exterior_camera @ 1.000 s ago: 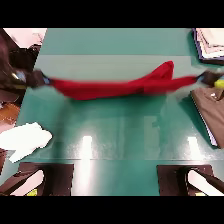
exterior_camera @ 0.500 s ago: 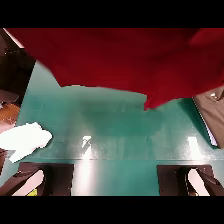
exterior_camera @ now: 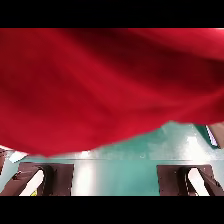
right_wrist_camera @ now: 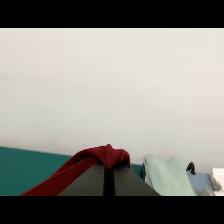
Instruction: Fold the shirts.
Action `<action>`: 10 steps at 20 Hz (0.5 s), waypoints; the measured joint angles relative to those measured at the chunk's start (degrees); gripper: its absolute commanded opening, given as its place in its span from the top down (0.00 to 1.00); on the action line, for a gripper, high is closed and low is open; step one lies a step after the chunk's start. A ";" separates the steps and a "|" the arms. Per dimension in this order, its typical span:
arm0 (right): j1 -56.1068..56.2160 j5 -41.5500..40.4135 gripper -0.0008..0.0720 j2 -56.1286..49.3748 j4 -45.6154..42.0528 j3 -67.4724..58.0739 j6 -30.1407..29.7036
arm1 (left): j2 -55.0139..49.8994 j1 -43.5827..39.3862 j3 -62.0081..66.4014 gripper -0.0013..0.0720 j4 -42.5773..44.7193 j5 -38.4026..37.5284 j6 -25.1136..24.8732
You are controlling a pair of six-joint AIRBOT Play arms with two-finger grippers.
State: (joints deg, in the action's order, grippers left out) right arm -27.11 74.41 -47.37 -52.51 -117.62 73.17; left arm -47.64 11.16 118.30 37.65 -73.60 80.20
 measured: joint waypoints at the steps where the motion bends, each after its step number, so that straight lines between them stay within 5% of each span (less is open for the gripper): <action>1: 0.24 2.56 0.97 -2.21 0.13 -0.22 0.74 | -0.13 0.00 -3.89 0.95 0.68 -0.72 0.22; 10: 17.86 13.90 0.97 -26.38 -11.08 18.34 3.63 | -14.58 -0.02 -39.91 0.95 3.87 -2.29 -3.04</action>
State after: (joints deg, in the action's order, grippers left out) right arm -9.26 88.31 -73.76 -63.59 -99.29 76.79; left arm -62.22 11.14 78.39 41.52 -75.90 77.17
